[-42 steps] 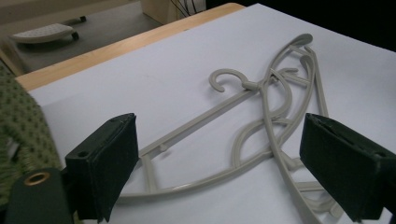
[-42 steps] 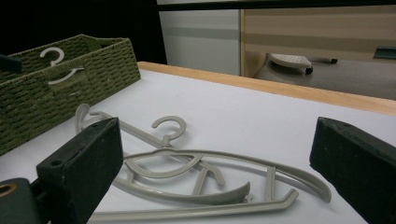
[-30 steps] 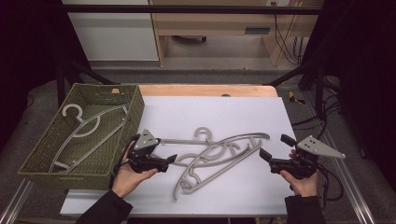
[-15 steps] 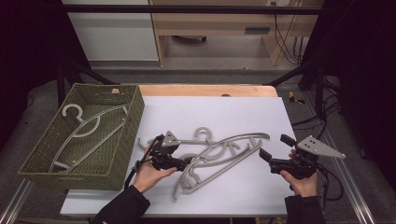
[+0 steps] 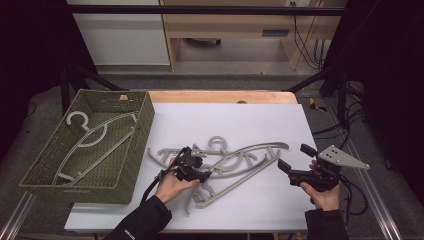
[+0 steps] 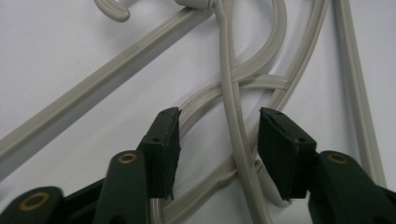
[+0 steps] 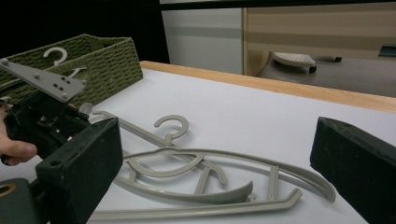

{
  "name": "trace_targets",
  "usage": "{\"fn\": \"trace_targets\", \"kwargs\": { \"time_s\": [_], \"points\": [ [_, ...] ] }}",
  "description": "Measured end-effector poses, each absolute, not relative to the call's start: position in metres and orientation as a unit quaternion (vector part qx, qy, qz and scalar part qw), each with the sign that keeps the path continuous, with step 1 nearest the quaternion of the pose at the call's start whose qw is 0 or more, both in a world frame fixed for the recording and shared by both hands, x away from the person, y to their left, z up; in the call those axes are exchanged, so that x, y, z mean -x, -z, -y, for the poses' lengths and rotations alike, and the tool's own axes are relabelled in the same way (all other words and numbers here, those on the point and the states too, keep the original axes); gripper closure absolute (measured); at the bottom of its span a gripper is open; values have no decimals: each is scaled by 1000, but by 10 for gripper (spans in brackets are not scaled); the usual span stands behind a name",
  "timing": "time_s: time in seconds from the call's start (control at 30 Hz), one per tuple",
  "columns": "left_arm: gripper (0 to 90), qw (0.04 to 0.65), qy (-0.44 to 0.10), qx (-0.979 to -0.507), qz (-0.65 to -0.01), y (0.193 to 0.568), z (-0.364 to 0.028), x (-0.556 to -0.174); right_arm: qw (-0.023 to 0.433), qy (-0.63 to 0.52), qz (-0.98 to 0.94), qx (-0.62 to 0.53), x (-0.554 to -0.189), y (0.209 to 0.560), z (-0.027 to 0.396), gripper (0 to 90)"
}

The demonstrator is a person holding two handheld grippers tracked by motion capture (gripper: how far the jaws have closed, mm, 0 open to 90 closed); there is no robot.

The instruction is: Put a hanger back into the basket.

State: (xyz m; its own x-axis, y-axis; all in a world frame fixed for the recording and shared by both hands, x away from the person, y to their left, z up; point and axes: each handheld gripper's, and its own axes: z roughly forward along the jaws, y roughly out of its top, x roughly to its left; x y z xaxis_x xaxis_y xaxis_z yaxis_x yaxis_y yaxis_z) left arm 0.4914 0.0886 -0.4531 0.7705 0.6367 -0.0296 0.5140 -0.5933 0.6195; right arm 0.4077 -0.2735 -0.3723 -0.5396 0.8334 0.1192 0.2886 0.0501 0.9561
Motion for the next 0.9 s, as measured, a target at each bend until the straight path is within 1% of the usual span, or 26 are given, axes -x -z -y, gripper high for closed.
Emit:
{"fn": "trace_targets", "kwargs": {
  "time_s": [0.13,0.4,0.6,0.67,0.8,0.9],
  "points": [
    [565,307,-95,-887,-331,457,-84,-495,245,-551,-683,-412,-408,373,272,26],
    [642,298,-84,-890,-335,459,-78,-500,245,-549,-686,-410,-409,373,272,26],
    [784,288,-76,-897,-327,458,-76,-501,244,-550,-686,-410,-408,373,272,26],
    [799,282,-88,-898,-328,457,-77,-501,244,-550,-686,-410,-408,373,272,26],
    [809,276,-87,-897,-334,456,-82,-504,245,-549,-686,-410,-409,373,272,26],
    [780,270,-81,-900,-332,458,-81,-504,244,-548,-687,-409,-409,373,272,26]
  ]
}}
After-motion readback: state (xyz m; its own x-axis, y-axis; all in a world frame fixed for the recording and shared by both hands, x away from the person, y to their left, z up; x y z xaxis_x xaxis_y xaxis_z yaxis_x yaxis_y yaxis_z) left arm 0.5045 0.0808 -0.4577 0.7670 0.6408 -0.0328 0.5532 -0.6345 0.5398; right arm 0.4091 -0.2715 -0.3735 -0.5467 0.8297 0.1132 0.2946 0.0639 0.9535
